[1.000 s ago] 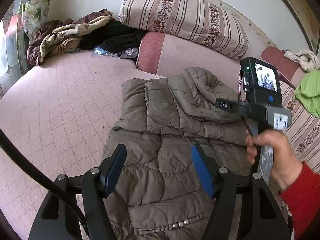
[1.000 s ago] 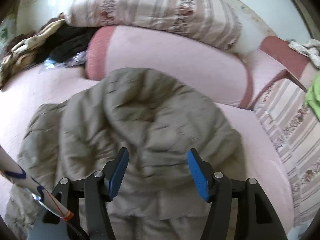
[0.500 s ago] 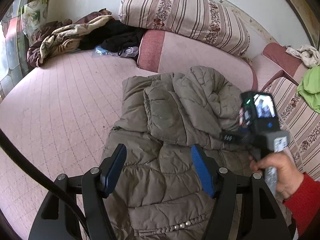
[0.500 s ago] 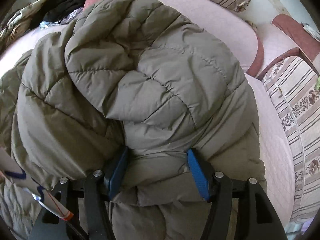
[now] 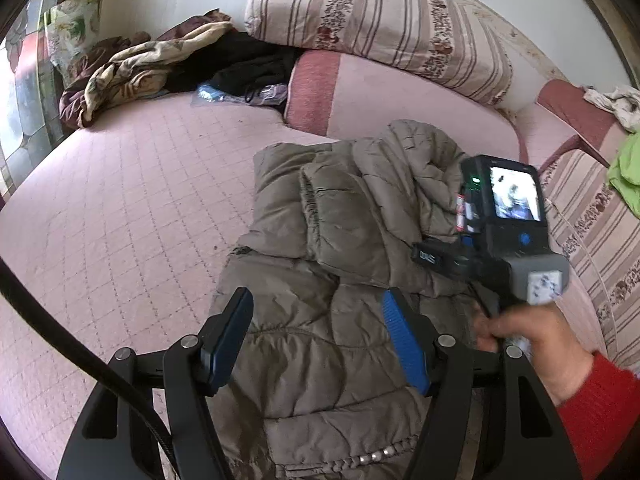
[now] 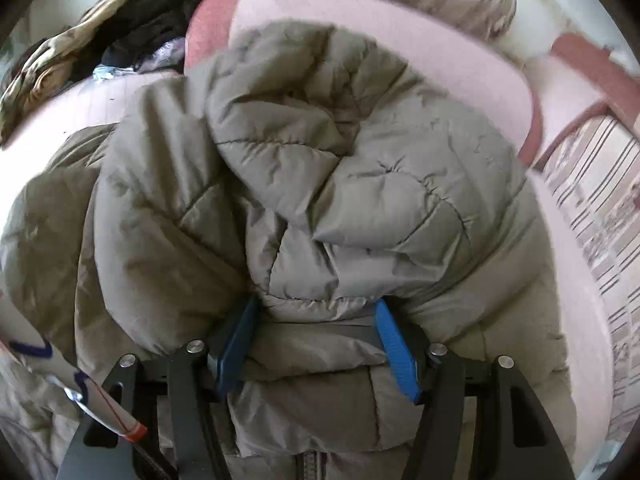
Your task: Fold large clothes
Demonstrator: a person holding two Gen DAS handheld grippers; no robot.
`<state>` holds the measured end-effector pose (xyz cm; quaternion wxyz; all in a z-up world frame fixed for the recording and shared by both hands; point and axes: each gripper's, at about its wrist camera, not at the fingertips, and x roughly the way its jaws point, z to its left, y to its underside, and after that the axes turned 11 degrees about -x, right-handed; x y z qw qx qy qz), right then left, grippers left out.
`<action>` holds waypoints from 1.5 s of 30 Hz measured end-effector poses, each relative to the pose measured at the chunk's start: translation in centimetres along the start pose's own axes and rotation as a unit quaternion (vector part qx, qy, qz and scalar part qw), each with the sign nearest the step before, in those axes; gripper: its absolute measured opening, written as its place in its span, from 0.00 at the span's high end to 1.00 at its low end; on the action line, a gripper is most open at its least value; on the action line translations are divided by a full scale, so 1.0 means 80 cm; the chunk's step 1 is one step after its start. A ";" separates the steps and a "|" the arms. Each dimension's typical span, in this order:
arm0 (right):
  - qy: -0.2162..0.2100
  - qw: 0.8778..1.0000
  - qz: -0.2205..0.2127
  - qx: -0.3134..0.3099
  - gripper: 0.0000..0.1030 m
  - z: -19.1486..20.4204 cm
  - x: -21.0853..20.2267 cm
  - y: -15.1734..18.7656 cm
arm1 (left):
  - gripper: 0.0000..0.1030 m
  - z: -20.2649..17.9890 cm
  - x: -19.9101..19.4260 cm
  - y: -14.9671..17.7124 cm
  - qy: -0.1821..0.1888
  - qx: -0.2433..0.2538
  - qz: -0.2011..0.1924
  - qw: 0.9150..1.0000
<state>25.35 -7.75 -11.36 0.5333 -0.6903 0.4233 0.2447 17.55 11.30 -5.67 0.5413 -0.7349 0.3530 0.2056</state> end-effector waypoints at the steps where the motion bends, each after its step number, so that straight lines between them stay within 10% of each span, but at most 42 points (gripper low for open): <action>1: -0.003 1.000 -0.001 -0.009 0.36 0.000 -0.005 0.001 | 0.36 0.002 0.004 0.000 -0.003 -0.004 0.004 1.000; 8: -0.013 0.996 -0.063 0.056 0.36 -0.080 -0.057 0.009 | 0.36 0.005 0.019 0.004 -0.023 -0.017 0.017 0.999; 14: -0.033 0.996 0.014 0.086 0.32 -0.128 0.024 0.038 | 0.36 -0.007 0.021 0.003 -0.055 -0.012 0.021 0.998; 21: -0.060 0.997 0.009 0.051 0.28 -0.132 0.026 0.036 | 0.31 -0.071 0.034 -0.052 -0.052 0.001 0.022 0.998; 33: -0.073 0.995 -0.031 0.054 0.25 -0.147 0.038 0.049 | 0.37 -0.151 0.228 -0.092 -0.201 0.091 0.036 0.975; 45: 0.010 0.998 -0.066 0.021 0.22 -0.126 -0.039 0.073 | 0.37 -0.147 0.117 -0.057 -0.198 0.101 -0.013 0.975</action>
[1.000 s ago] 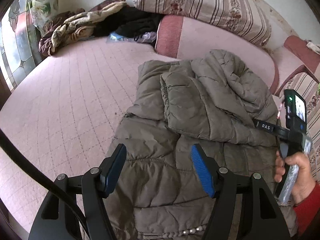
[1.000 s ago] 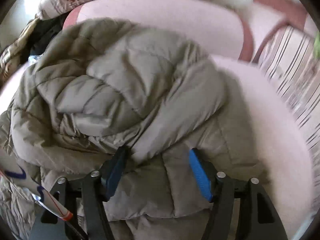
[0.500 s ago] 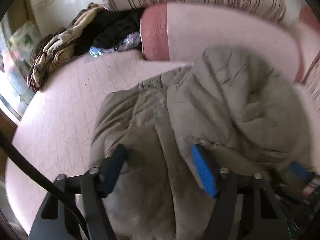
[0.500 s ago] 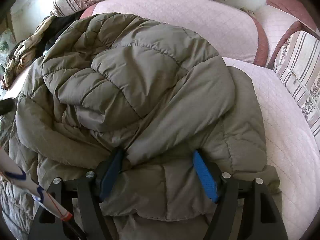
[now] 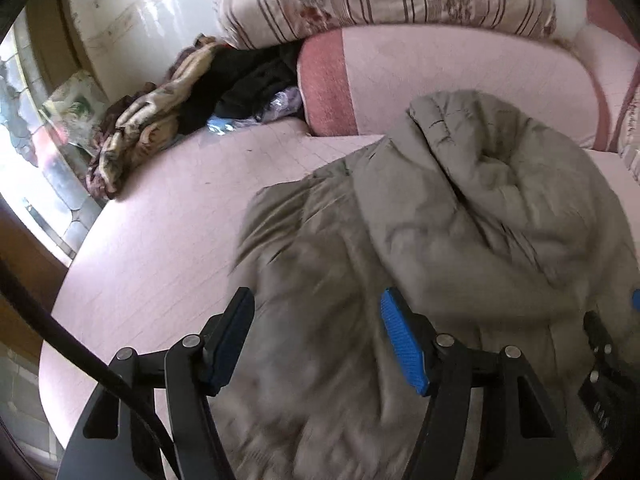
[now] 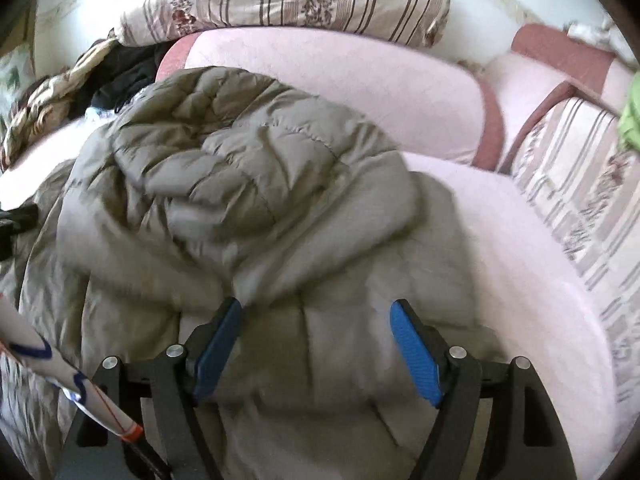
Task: Fold large clothes
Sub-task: 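Open the right gripper and withdraw it from the jacket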
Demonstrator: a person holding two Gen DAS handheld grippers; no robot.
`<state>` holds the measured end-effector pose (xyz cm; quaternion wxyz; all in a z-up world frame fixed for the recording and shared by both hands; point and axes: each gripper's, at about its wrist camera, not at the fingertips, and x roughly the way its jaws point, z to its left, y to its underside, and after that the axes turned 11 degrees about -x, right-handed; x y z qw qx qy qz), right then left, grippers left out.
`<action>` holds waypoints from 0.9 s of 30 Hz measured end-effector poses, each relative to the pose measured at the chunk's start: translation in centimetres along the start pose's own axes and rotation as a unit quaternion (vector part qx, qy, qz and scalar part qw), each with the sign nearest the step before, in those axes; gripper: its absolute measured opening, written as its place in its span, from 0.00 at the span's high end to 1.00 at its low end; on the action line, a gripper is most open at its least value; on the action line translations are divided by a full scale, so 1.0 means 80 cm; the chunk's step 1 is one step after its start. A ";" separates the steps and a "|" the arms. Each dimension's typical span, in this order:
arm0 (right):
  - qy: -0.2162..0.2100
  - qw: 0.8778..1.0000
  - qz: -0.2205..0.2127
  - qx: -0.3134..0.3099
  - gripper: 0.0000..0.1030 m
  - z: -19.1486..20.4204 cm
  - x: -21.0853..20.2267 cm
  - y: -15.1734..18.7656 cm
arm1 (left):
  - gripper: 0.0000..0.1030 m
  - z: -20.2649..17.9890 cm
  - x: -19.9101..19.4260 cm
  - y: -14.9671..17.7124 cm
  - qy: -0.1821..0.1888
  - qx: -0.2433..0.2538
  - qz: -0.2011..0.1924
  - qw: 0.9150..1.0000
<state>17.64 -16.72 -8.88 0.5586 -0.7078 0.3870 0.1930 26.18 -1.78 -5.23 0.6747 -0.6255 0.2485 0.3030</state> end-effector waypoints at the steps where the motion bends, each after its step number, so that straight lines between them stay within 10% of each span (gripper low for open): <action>1: 0.011 1.000 0.002 -0.010 0.22 0.001 -0.012 0.005 | 0.37 0.009 -0.017 0.012 0.000 0.002 -0.009 1.000; 27: 0.223 0.973 -0.060 -0.002 0.21 -0.023 -0.334 0.123 | 0.36 0.180 -0.183 0.203 -0.034 -0.101 0.034 0.994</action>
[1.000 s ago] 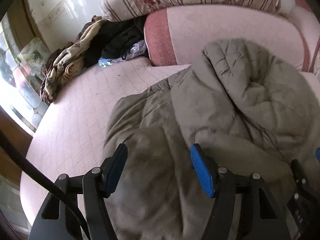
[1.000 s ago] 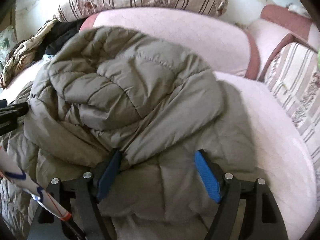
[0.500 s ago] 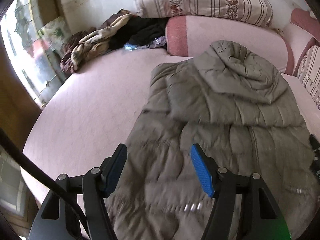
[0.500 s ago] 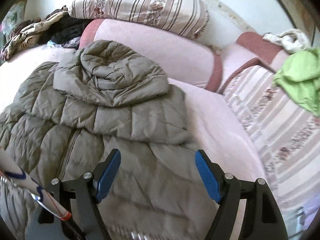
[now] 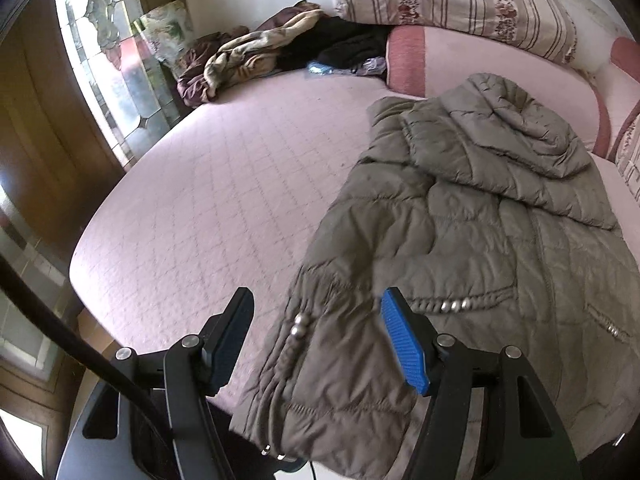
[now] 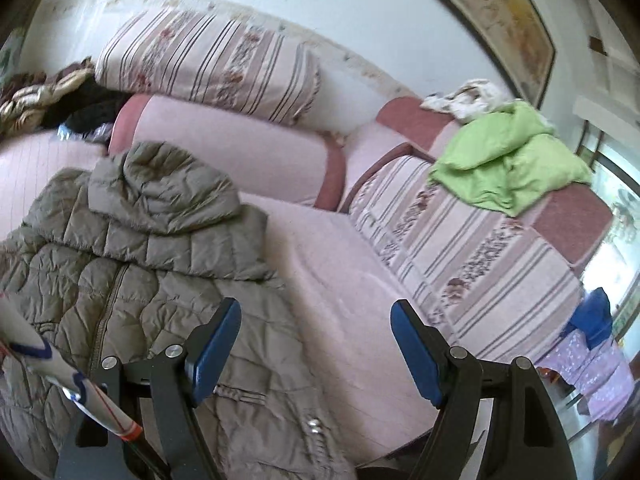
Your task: Fold large clothes
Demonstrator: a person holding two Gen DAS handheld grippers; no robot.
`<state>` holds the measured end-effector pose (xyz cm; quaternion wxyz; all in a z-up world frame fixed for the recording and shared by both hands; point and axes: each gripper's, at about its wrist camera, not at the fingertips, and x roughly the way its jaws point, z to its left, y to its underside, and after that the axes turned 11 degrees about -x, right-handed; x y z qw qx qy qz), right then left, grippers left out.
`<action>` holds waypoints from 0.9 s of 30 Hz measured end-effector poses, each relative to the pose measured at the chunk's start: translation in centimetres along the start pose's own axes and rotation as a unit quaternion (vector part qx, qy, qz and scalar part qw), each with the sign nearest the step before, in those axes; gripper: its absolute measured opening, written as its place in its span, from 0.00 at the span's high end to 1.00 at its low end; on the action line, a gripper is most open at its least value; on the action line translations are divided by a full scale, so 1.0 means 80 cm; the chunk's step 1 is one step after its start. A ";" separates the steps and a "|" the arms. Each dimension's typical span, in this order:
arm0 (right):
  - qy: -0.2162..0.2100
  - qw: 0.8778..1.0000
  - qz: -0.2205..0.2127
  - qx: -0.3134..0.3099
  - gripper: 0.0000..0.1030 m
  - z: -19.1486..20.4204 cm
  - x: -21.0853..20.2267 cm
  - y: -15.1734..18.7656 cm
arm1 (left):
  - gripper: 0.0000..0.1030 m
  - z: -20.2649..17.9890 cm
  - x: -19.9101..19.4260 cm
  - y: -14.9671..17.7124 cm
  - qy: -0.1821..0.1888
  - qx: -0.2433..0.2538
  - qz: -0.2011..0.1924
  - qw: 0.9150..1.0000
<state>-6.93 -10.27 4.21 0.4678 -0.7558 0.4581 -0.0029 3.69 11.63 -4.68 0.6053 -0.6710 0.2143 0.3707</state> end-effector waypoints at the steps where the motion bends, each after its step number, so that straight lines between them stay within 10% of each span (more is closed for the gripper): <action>1: 0.007 1.000 -0.008 0.005 0.20 -0.008 -0.009 0.002 | 0.36 0.002 -0.002 0.003 -0.001 -0.001 0.000 1.000; 27: -0.020 0.998 0.020 0.063 0.19 -0.078 -0.018 0.048 | 0.36 -0.005 -0.028 0.021 -0.008 0.006 0.000 1.000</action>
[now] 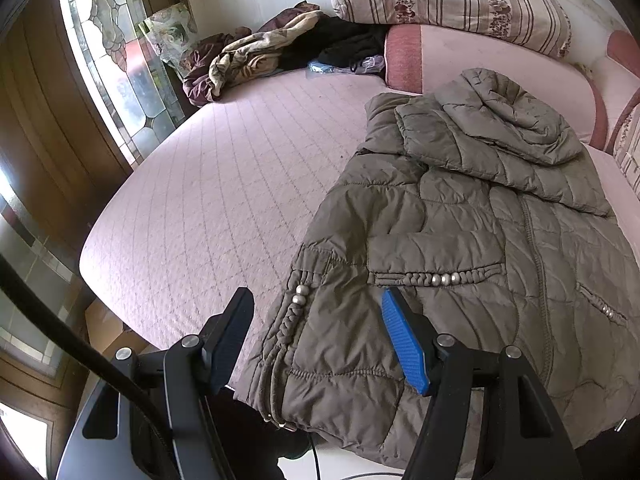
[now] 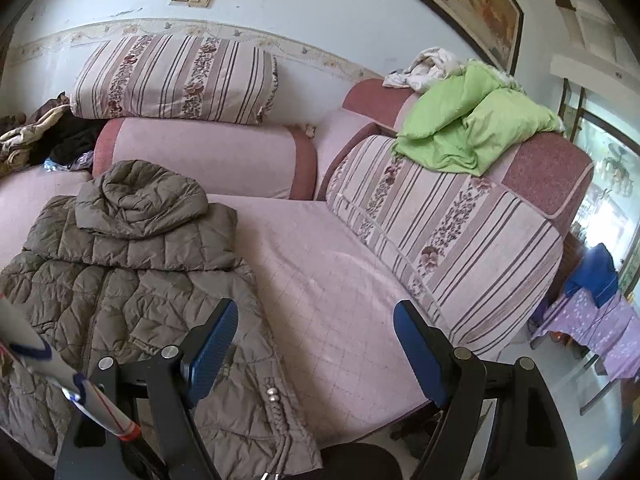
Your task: Fold large clothes
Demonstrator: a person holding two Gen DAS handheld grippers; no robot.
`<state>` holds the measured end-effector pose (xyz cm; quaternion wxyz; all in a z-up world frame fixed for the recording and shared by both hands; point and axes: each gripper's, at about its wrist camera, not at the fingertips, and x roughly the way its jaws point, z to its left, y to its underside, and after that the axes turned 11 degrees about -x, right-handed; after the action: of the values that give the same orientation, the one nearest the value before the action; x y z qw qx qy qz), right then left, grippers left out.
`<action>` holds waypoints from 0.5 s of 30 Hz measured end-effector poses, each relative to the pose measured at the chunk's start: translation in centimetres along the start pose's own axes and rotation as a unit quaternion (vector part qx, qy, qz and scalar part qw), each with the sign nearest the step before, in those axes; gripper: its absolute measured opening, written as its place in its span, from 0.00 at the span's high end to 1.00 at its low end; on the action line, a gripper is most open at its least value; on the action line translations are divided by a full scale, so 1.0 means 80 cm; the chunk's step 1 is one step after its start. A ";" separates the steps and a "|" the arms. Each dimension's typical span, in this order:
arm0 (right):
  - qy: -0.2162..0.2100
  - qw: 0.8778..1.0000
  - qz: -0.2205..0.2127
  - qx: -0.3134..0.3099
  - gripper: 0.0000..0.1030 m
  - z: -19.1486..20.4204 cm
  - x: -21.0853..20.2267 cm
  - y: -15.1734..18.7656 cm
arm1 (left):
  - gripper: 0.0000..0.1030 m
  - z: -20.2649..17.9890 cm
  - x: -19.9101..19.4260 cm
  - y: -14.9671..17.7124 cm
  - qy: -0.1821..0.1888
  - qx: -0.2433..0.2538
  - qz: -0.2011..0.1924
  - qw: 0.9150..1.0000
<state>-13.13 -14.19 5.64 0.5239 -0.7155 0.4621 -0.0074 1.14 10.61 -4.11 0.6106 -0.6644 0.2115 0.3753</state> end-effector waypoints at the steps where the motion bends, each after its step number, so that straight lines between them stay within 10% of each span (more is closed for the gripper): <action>1: -0.006 1.000 0.002 0.000 0.19 0.001 0.001 0.000 | 0.36 0.001 0.001 0.000 0.000 0.000 0.001 1.000; 9: -0.028 1.000 0.013 -0.004 0.16 0.010 0.016 0.002 | 0.36 0.012 0.021 -0.005 -0.004 -0.006 0.016 1.000; 15: -0.122 0.986 0.110 0.041 0.14 -0.022 0.135 0.031 | 0.36 0.035 0.056 -0.020 0.018 -0.025 0.042 0.999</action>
<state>-9.45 -22.80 -0.54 0.6028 -0.6336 0.4703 0.1183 4.45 14.36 -6.37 0.5739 -0.6764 0.2409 0.3937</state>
